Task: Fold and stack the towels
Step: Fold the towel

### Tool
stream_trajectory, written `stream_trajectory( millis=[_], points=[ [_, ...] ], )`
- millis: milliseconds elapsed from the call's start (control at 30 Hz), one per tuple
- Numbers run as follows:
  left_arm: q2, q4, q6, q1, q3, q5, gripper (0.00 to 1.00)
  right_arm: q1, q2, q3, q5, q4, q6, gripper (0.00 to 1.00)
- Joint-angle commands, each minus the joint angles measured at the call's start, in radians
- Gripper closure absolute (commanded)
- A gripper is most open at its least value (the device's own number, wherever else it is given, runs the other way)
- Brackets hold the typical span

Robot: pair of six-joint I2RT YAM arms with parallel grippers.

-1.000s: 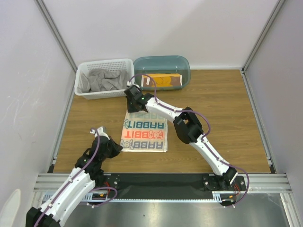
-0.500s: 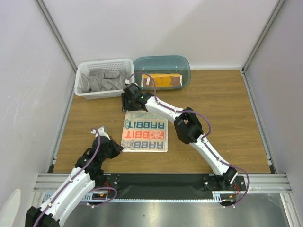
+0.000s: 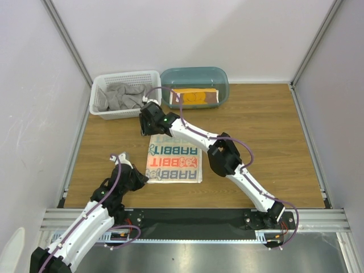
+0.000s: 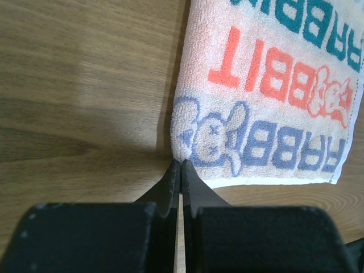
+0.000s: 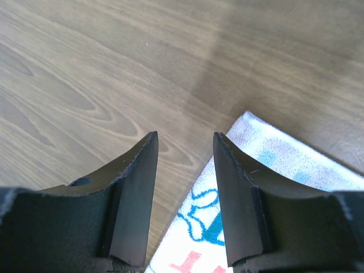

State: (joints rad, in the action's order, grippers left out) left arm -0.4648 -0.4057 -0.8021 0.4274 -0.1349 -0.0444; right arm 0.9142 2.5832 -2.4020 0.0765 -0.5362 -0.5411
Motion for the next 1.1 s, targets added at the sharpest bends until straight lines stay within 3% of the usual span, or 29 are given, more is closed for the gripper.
stream_trajectory(
  millis=[0, 467, 600, 900, 1067],
  points=[
    [-0.002, 0.016, 0.021, 0.01, 0.004, 0.009, 1.0, 0.005, 0.025, -0.049, 0.051, -0.034, 0.033, 0.52],
    [0.005, 0.015, 0.017, 0.025, 0.004, -0.003, 1.0, 0.005, 0.083, -0.06, 0.106, -0.07, 0.087, 0.55],
    [0.018, 0.011, 0.02, 0.031, 0.001, -0.009, 1.0, 0.006, 0.097, -0.062, 0.103, -0.054, 0.095, 0.64],
    [0.052, 0.01, 0.015, 0.068, -0.02, -0.043, 1.0, -0.005, 0.075, -0.052, 0.103, -0.048, 0.113, 0.99],
    [0.043, -0.002, 0.02, 0.134, -0.069, -0.106, 1.0, -0.023, 0.0, 0.024, 0.039, 0.022, 0.095, 1.0]
  ],
)
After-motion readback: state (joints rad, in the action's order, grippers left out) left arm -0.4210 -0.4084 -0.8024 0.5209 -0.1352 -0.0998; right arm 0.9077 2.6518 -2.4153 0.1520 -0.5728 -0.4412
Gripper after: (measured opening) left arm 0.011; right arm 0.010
